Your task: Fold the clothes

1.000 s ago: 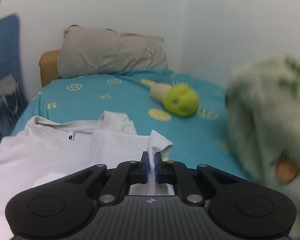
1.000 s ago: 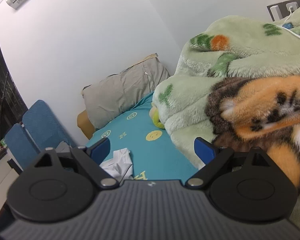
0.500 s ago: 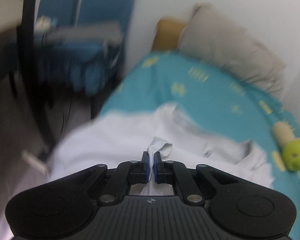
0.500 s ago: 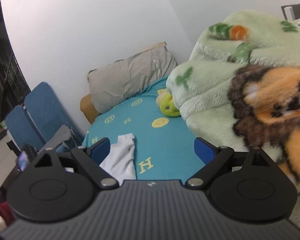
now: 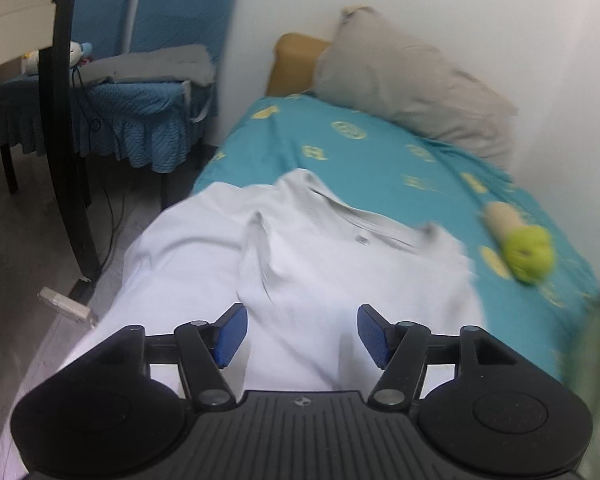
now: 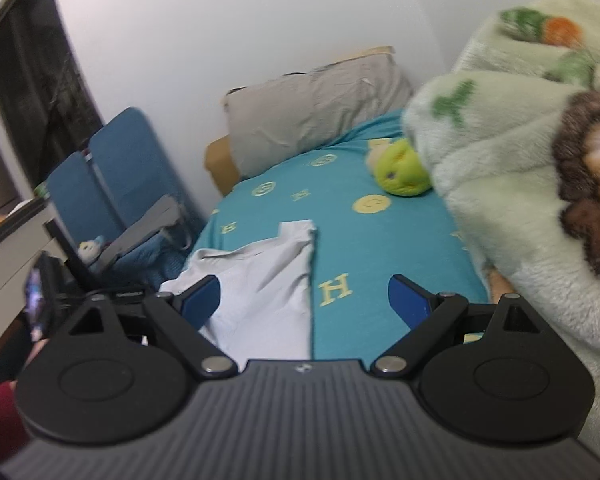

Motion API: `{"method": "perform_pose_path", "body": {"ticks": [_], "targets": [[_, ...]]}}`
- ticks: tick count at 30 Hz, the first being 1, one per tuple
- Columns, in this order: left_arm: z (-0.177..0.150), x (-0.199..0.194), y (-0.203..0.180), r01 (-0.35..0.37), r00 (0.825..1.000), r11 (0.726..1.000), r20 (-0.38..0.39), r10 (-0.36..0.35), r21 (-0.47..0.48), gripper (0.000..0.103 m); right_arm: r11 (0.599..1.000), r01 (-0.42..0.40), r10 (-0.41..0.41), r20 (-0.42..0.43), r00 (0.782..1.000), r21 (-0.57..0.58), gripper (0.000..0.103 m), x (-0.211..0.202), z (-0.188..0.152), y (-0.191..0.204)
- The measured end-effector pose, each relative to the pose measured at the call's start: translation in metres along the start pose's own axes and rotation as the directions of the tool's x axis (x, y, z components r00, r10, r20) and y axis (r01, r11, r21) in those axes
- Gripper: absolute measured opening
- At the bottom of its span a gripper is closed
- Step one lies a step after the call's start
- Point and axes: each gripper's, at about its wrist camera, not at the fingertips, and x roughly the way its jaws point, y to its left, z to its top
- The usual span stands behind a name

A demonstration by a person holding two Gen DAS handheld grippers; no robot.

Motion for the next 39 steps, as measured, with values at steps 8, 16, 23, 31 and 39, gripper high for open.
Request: {"method": "perform_pose_path", "body": {"ticks": [8,16,23,31,39], "targets": [[-0.099,-0.164,-0.022,0.113,0.993,0.992,0.028,-0.114,0.054,0.07,0.997,-0.055,0.053,-0.023,0.998,-0.057,0.092,-0.033,-0.004,0.026],[-0.155,-0.231,-0.016,0.132,0.988,0.99,0.068,-0.135,0.048,0.07,0.99,-0.065,0.063,-0.02,0.998,-0.127,0.092,-0.112,-0.014,0.058],[-0.185,-0.247,-0.028,0.219,0.974,0.973,0.034,-0.222,0.078,0.071,0.994,0.012,-0.009,0.028,1.0,-0.106,0.092,-0.183,-0.048,0.057],[-0.23,-0.229,-0.099,0.408,0.912,0.898,-0.117,-0.393,0.167,0.07,0.978,0.183,-0.16,0.199,0.967,-0.103,0.092,-0.219,-0.035,0.037],[-0.246,-0.182,-0.145,0.34,0.934,0.914,-0.193,-0.3,0.223,0.057,0.981,0.194,-0.193,0.182,0.964,0.012,0.092,-0.211,-0.027,-0.007]]}}
